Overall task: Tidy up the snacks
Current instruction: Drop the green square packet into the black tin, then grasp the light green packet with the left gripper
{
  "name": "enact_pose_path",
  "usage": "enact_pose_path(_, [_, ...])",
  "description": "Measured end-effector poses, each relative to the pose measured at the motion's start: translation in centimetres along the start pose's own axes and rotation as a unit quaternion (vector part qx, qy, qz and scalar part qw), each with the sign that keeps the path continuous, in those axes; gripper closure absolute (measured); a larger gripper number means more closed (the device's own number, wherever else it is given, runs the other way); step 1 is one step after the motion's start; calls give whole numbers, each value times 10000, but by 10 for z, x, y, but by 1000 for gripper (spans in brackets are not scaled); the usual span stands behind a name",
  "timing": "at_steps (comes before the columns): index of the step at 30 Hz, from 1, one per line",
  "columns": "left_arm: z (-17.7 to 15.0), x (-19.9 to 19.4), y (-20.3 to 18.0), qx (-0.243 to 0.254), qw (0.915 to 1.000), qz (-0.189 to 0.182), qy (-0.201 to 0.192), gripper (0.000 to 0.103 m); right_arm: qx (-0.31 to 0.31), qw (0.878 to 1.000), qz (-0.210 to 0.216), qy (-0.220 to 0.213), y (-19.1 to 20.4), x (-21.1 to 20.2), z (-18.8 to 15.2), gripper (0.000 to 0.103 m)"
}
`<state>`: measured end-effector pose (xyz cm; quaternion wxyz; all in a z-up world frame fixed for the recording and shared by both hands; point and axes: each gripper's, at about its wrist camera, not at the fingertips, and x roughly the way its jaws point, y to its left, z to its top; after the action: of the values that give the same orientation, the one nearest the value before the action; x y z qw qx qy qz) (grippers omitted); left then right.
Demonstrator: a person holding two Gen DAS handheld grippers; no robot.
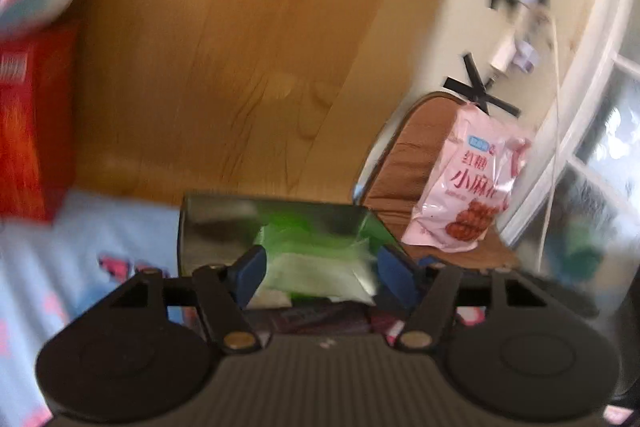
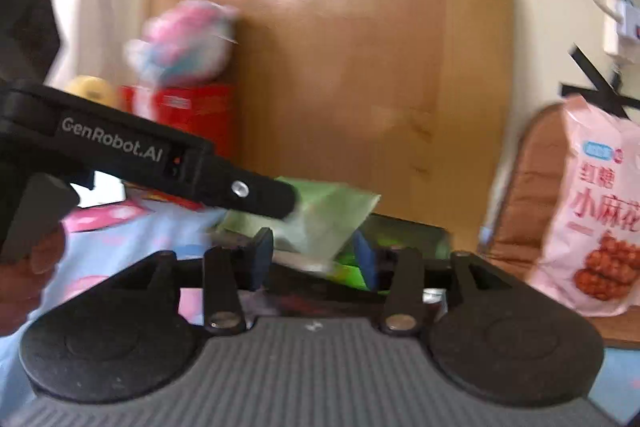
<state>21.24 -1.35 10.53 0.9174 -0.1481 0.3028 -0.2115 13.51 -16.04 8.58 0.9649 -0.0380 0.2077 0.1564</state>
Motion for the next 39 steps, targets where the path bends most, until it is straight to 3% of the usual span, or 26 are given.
enact_pose_path(1, [-9, -5, 5, -121, 9995, -301, 19, 40, 152, 9998, -69, 70, -7, 0, -1, 55])
enact_pose_path(4, [-44, -18, 6, -171, 9980, -557, 239, 40, 610, 9980, 94, 134, -25, -27, -22, 55])
enact_pose_path(8, [-84, -17, -10, 11, 9914, -1011, 829, 40, 1188, 9912, 306, 500, -29, -70, -66, 53])
enact_pose_path(9, [-92, -15, -16, 128, 9894, -1100, 939, 40, 1203, 9904, 337, 586, -23, -80, -76, 50])
enact_pose_path(12, [-105, -10, -38, 596, 9853, -1177, 1082, 40, 1219, 9880, 515, 800, 1, -100, -101, 27])
enact_pose_path(13, [-109, -6, -44, 707, 9841, -1174, 1127, 40, 1094, 9892, 469, 856, 12, -105, -105, 25])
enact_pose_path(16, [-112, 4, -51, 717, 9825, -1176, 1257, 40, 500, 9917, 118, 1181, 37, -101, -115, 37])
enact_pose_path(18, [-111, 7, -53, 714, 9829, -1149, 1246, 40, 489, 9922, 28, 1147, 33, -109, -117, 39])
enact_pose_path(21, [-106, 15, -58, 692, 9835, -1110, 1251, 40, 137, 9929, -671, 974, 21, -131, -120, 38])
enact_pose_path(23, [-104, 19, -62, 698, 9835, -1100, 1255, 38, -33, 9872, -1283, 948, 7, -143, -122, 38])
enact_pose_path(25, [-103, 25, -66, 772, 9837, -1031, 1254, 37, 83, 9829, -1586, 930, -6, -157, -125, 38])
enact_pose_path(27, [-104, 35, -68, 855, 9844, -858, 1274, 37, 452, 9837, -1514, 859, -19, -167, -123, 38])
enact_pose_path(33, [-112, 54, -70, 927, 9783, -844, 1650, 47, 875, 9921, -172, 883, 7, -159, -121, 38])
enact_pose_path(35, [-118, 52, -72, 1027, 9769, -799, 1693, 50, 591, 9935, -200, 955, 24, -146, -123, 38])
enact_pose_path(39, [-122, 41, -71, 960, 9760, -820, 1774, 55, 93, 9913, -752, 1077, 37, -122, -123, 38])
